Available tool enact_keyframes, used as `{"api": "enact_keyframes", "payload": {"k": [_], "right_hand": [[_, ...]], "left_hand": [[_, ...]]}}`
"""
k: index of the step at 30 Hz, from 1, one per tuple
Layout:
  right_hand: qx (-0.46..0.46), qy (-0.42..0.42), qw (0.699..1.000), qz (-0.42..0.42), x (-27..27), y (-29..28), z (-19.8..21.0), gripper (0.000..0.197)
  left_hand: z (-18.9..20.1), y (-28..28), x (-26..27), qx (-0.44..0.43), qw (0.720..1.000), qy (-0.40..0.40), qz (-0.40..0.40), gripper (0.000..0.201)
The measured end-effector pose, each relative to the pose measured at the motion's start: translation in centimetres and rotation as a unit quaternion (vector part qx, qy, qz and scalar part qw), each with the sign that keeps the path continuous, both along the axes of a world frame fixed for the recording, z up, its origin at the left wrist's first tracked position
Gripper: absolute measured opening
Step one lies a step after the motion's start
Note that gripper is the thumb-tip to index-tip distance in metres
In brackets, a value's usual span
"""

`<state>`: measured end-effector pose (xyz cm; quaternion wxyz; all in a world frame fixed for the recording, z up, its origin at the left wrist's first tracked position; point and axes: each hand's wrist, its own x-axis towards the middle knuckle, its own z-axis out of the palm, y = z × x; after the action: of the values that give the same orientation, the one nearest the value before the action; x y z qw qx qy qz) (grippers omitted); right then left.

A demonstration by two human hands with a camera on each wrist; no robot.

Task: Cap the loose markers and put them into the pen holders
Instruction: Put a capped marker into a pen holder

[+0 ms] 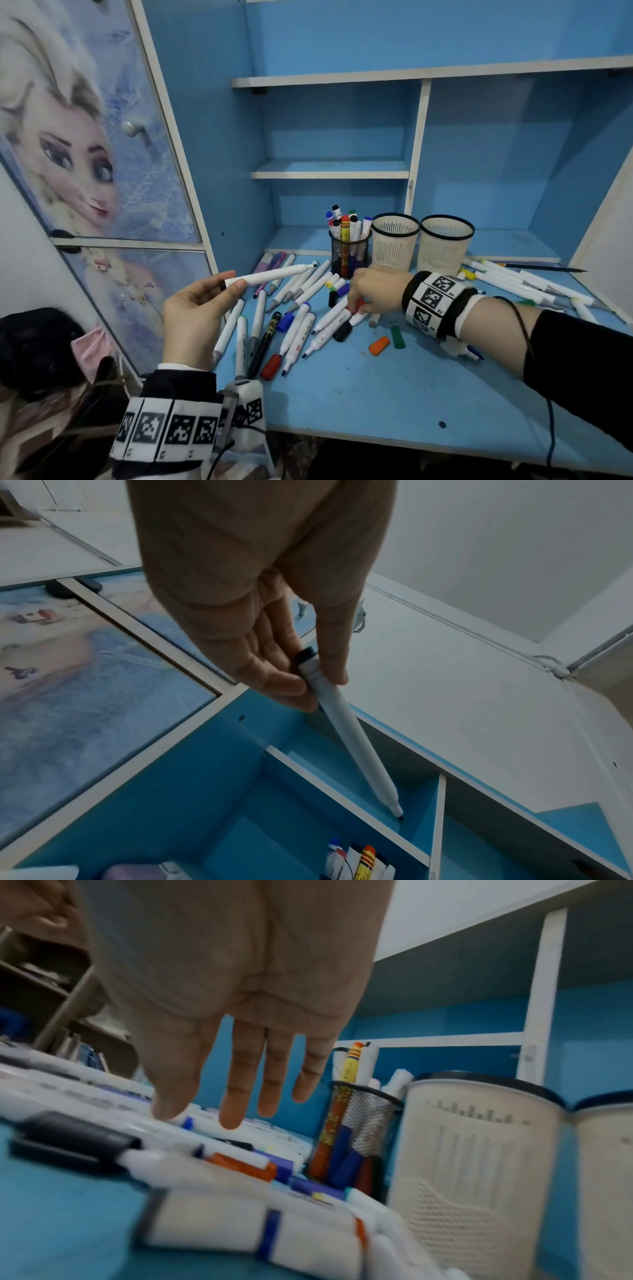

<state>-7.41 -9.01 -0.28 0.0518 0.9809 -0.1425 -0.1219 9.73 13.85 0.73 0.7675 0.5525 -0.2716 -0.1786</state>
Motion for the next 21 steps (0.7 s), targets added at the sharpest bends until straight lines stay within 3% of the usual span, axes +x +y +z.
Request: {"api": "enact_keyframes", "payload": {"k": [7,14,17,21], "right_hand": [[0.023,0.045,0.998,0.04,2.2,2.0,-0.7,0.037],[0.063,-0.029,0.997,-0.023,4.3,1.0,0.7,0.036],[0.039,0.017,0.998,-0.043,5.3,0.9,0.6,0.038],[0.021,0.102,0.994,-0.045,6.9,0.9,0.2,0.038]], "left_hand": [[-0.1,-0.2,-0.7,-0.006,1.0,0.007,-0.001,0.014],[-0.6,-0.1,-1.3,-0.01,1.0,0.029,-0.001,0.019],[-0.9,0.0,-1.4,-0.021,0.999,0.043,0.008,0.026],[-1.6,0.2,-1.3,-0.035,0.997,0.07,0.022,0.018]]}}
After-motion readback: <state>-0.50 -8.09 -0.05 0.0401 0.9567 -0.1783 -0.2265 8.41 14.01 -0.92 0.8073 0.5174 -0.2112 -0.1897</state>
